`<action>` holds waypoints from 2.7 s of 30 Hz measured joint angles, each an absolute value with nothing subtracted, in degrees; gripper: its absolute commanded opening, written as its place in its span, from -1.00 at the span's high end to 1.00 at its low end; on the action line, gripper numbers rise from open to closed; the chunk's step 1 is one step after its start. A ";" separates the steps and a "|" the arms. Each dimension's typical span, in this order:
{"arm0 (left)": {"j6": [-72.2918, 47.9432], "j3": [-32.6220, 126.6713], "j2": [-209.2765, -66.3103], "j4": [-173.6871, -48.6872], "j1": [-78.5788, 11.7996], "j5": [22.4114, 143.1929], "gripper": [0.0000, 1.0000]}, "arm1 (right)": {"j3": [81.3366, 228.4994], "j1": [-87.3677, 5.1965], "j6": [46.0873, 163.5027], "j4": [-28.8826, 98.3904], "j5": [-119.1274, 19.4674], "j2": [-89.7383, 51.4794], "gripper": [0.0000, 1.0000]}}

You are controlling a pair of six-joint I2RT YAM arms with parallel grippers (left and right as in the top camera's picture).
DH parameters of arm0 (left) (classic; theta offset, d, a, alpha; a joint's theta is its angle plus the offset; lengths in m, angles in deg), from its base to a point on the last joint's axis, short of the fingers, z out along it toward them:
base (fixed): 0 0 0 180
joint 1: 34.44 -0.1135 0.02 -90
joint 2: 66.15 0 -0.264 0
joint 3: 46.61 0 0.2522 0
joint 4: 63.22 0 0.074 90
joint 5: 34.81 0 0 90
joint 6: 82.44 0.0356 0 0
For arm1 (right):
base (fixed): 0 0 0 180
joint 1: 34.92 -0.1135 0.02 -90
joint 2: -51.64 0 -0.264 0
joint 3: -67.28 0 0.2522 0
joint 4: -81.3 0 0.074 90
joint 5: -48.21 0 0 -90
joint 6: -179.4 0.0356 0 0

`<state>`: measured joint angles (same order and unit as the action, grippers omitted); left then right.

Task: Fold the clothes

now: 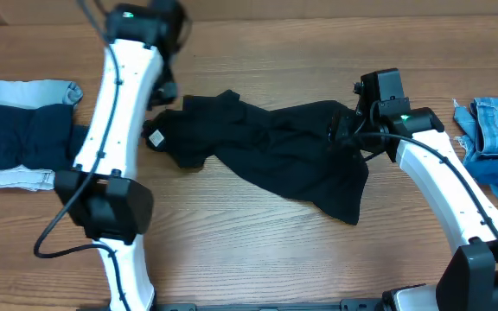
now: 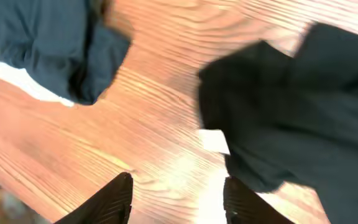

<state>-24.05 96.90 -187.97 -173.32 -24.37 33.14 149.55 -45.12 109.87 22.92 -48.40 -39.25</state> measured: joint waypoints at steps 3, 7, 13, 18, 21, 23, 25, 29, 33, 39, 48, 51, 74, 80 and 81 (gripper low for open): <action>-20.64 96.81 -187.79 -163.81 -26.95 40.27 -0.11 | 149.55 -45.12 110.00 23.71 -48.38 -39.25 -0.33; -12.69 96.71 -188.05 -150.69 -25.77 52.75 0.06 | 149.55 -45.07 110.11 25.76 -48.38 -39.25 -0.63; -9.50 96.68 -198.96 -150.43 -23.08 62.06 0.27 | 149.68 -44.44 105.43 27.27 -48.38 -43.97 -0.79; -6.41 95.85 -201.17 -152.70 -22.84 64.05 0.22 | 149.62 -44.38 97.89 35.81 -49.10 -54.99 -0.55; -5.41 95.85 -201.17 -155.44 -22.84 64.44 0.21 | 149.62 -44.38 92.80 37.63 -50.61 -55.53 -0.51; -5.04 95.85 -201.17 -155.61 -22.84 64.44 0.20 | 149.62 -44.38 90.37 39.07 -52.38 -55.55 -0.48; -4.25 95.85 -201.17 -156.09 -22.84 64.46 0.19 | 149.62 -44.38 88.25 39.62 -54.30 -55.55 -0.48; -4.01 95.85 -201.17 -156.31 -22.84 64.46 0.15 | 149.62 -44.38 82.79 37.17 -59.28 -55.55 -0.37; -3.97 95.85 -201.17 -156.31 -22.84 64.49 0.12 | 149.62 -44.38 81.01 37.39 -60.88 -55.55 -0.32; -4.08 95.85 -201.15 -156.27 -22.84 64.66 0.13 | 149.60 -44.38 80.27 40.97 -61.43 -56.67 -0.11; -4.29 95.85 -201.17 -156.20 -22.84 64.88 0.19 | 149.49 -44.38 80.18 41.19 -61.97 -58.79 0.88; -4.27 96.64 -201.17 -156.29 -22.93 64.90 0.16 | 151.17 -44.38 80.14 36.54 -61.32 -58.40 0.92; 9.52 107.77 -191.57 -156.73 -22.52 83.92 -0.22 | 163.96 -48.53 75.83 20.65 -61.82 -26.29 0.92; 12.73 106.74 -191.53 -157.60 -18.63 82.43 0.27 | 163.96 -48.53 75.83 19.44 -63.48 -17.92 0.92; 12.43 104.51 -191.51 -157.56 -17.73 79.55 0.49 | 163.96 -48.53 75.86 18.77 -63.87 -16.41 0.92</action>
<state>12.43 104.51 -191.51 -157.56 -17.73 79.55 163.96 -48.53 75.86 18.77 -63.87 -16.41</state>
